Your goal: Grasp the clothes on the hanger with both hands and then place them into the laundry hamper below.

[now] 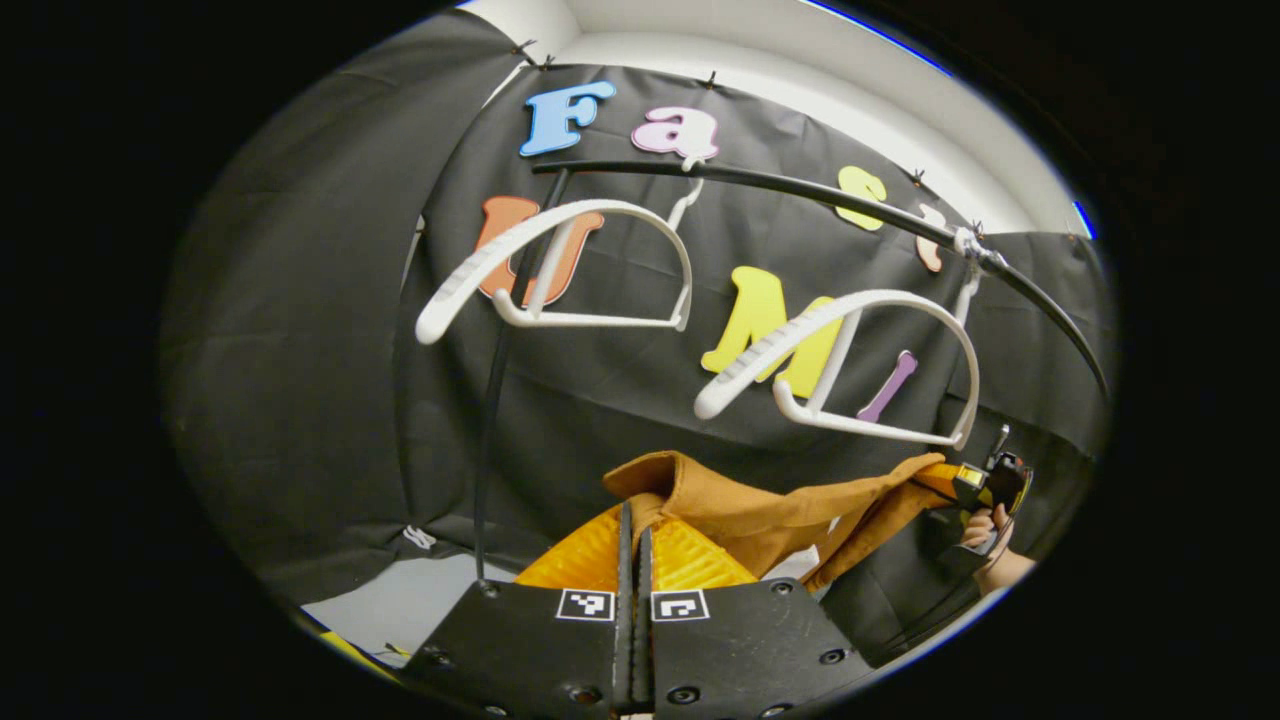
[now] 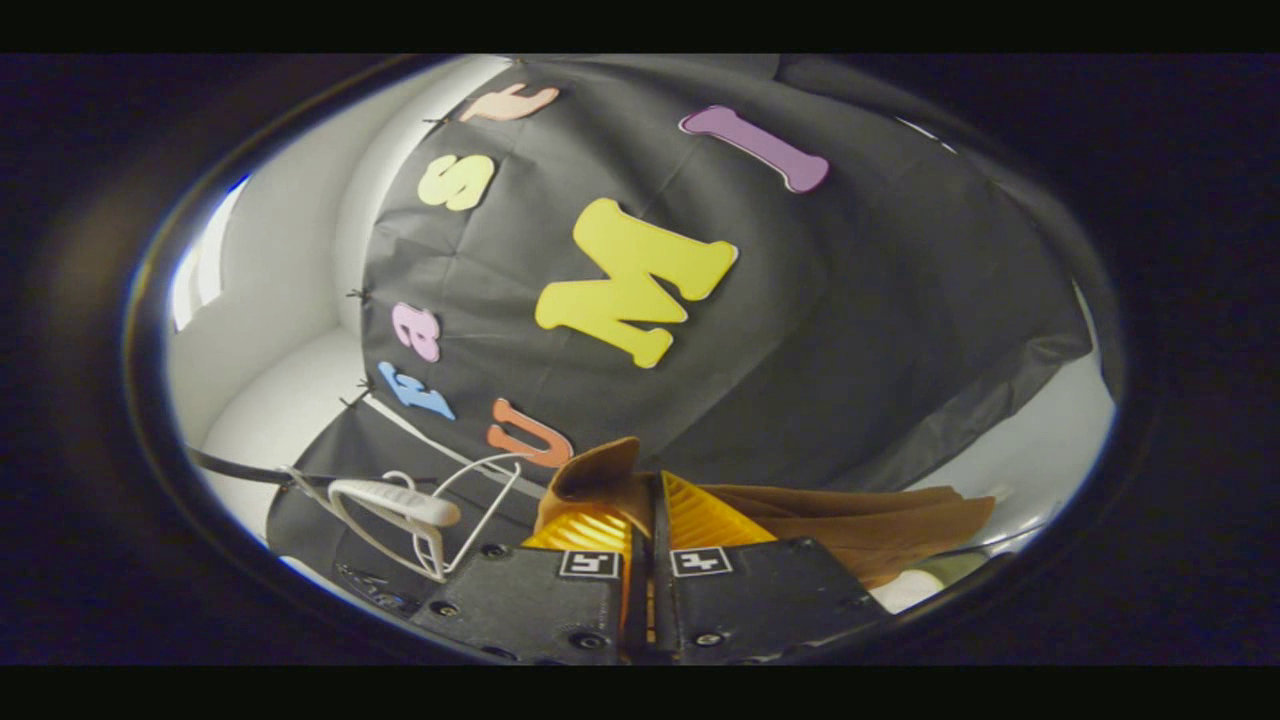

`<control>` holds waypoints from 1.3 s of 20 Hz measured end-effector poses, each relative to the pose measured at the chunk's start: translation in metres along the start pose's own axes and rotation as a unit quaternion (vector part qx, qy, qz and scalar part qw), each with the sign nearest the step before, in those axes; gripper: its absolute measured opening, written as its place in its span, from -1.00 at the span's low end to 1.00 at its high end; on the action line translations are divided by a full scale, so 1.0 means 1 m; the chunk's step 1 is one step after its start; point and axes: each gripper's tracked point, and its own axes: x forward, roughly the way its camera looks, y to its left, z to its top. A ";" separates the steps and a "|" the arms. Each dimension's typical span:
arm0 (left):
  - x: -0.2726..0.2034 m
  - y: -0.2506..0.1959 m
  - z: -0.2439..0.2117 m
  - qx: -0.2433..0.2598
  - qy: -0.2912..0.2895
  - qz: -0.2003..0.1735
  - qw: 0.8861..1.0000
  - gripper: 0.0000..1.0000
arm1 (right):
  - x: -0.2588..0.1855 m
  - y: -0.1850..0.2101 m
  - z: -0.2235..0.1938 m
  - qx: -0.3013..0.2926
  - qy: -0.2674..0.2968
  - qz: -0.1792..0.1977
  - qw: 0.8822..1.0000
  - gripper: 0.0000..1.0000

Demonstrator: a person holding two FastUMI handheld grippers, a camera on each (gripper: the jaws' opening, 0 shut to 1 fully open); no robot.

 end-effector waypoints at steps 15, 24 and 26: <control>-0.060 -0.093 -0.022 0.088 0.005 -0.083 0.993 -1.00 | -0.071 0.076 -0.131 -0.120 0.088 0.056 0.987 -0.95; -0.075 -0.137 -0.030 0.106 0.014 -0.123 0.987 -0.89 | -0.092 0.137 -0.217 -0.164 0.163 0.097 0.968 -0.89; -0.075 -0.132 -0.044 0.120 0.024 -0.118 0.986 -0.89 | -0.091 0.133 -0.234 -0.167 0.179 0.092 0.965 -0.89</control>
